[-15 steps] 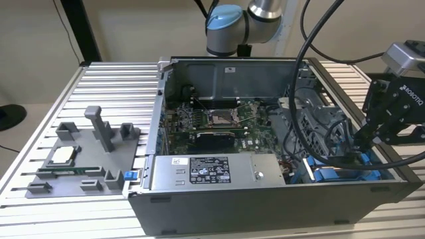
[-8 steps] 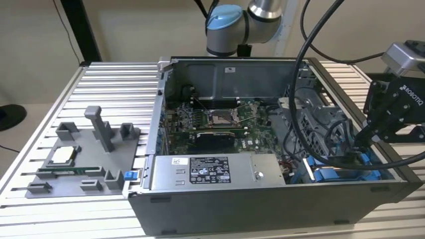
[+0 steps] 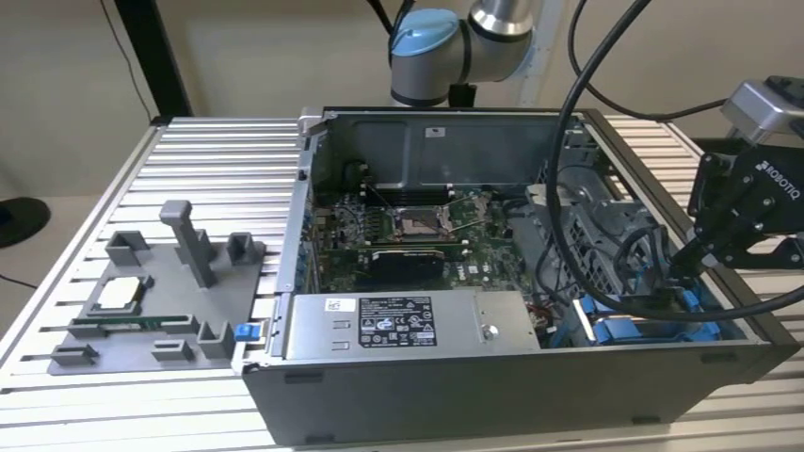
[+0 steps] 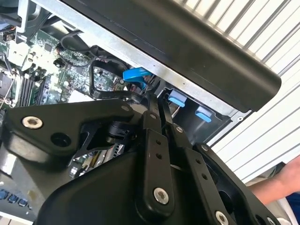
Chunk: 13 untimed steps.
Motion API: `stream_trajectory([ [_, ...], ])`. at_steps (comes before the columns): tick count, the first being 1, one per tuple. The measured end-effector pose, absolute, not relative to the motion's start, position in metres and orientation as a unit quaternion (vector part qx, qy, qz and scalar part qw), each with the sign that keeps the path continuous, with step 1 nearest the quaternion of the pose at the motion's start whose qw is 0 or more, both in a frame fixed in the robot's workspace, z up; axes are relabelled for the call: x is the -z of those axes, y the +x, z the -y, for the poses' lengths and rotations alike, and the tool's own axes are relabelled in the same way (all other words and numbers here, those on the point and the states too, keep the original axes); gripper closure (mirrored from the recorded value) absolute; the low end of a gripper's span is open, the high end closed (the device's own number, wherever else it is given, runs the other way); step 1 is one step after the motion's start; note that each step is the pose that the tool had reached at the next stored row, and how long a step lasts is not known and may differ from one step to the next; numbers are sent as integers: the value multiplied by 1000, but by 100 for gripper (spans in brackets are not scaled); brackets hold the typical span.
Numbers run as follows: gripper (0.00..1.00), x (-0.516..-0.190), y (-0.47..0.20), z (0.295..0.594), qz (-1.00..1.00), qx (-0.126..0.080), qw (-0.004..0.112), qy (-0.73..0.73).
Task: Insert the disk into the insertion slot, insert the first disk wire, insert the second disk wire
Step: 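Insert the second disk wire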
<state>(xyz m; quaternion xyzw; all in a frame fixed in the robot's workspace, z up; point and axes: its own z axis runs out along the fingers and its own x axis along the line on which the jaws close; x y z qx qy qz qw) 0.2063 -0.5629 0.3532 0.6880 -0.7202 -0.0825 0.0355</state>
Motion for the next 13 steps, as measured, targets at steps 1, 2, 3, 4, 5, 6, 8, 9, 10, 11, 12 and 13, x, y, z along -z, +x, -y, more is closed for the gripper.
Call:
stream_trajectory([
  [1, 100, -353, 206, 563, 720, 83, 36, 688],
  [2, 100, -353, 206, 563, 720, 83, 35, 688],
  [3, 100, -353, 206, 563, 720, 83, 36, 688],
  [4, 100, -353, 206, 563, 720, 83, 35, 688],
  [5, 100, -353, 206, 563, 720, 83, 35, 688],
  [6, 100, -353, 206, 563, 720, 83, 35, 688],
  [8, 100, -353, 206, 563, 720, 83, 35, 688],
  [9, 100, -353, 206, 563, 720, 83, 35, 688],
  [10, 100, -353, 206, 563, 720, 83, 35, 688],
  [11, 100, -353, 206, 563, 720, 83, 35, 688],
  [12, 100, -353, 206, 563, 720, 83, 35, 688],
  [13, 100, -353, 206, 563, 720, 83, 35, 688],
])
